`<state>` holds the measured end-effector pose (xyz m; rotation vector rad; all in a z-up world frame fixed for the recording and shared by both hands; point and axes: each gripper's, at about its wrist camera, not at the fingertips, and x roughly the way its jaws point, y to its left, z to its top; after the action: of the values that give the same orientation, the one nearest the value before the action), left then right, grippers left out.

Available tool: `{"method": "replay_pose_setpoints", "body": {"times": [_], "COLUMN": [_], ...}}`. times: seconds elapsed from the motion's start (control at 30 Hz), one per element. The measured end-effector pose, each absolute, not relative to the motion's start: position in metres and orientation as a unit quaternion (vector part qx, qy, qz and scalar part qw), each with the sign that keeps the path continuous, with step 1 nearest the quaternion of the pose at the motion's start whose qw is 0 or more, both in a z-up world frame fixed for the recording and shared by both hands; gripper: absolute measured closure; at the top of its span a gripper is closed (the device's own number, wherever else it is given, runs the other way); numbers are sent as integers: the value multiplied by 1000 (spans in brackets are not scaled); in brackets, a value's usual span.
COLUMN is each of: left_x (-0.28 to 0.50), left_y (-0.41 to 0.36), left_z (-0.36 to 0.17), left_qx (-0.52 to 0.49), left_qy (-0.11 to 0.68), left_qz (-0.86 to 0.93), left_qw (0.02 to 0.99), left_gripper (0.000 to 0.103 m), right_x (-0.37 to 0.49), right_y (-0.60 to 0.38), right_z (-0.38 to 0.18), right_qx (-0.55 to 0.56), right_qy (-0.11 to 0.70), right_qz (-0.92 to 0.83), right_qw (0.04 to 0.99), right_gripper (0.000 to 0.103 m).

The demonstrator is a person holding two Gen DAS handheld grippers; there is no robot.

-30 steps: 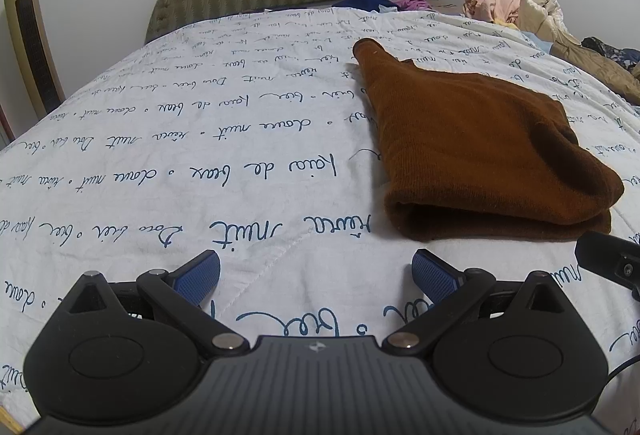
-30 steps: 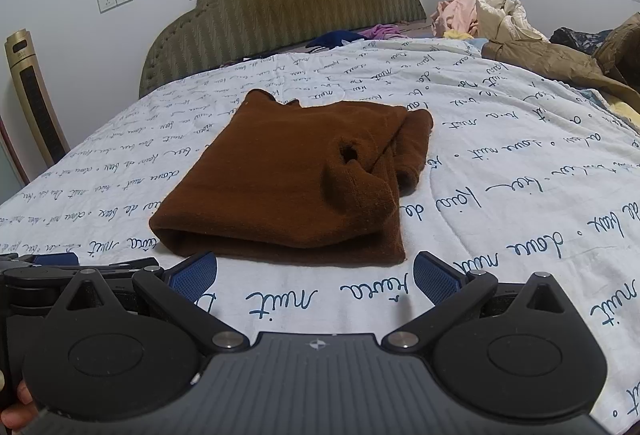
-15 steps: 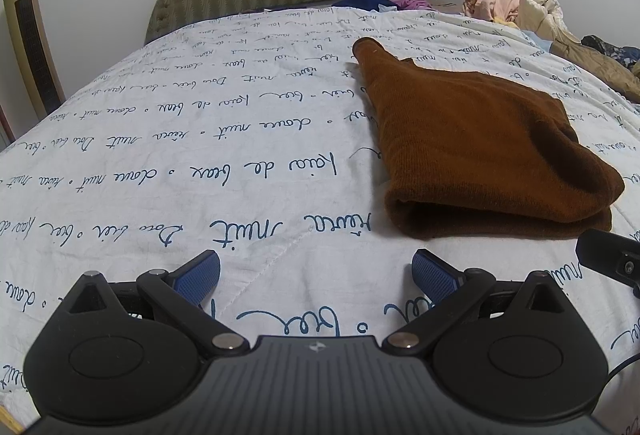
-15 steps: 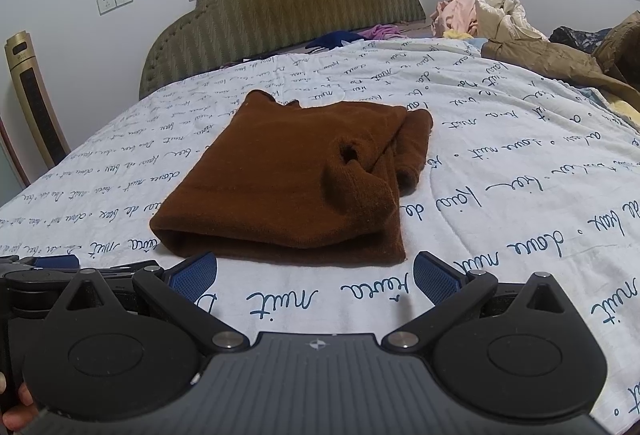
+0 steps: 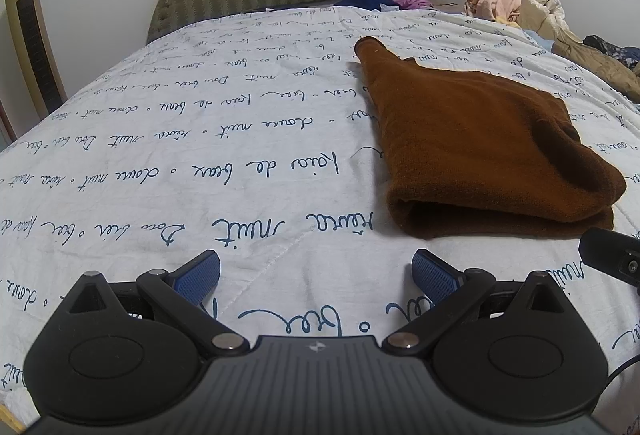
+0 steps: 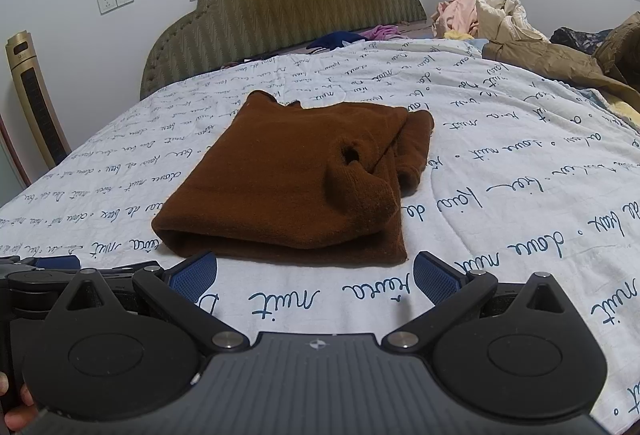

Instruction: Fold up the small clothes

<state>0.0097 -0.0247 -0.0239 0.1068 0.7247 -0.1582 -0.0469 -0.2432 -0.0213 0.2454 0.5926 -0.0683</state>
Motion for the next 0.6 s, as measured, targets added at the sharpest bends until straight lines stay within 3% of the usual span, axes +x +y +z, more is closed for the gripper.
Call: {"method": "replay_pose_setpoints", "body": {"times": [0.6], "left_x": [9], "left_y": [-24], "left_z": [-25], "left_qx": [52], "left_qy": [354], "left_qz": [-77], "left_qw": [931], "left_gripper": [0], "right_x": [-47], "right_y": [-242], "right_z": [-19], "right_qx": [124], "right_qy": [290], "right_qz": [-31], "right_qw": [948], "right_gripper": [0]}}
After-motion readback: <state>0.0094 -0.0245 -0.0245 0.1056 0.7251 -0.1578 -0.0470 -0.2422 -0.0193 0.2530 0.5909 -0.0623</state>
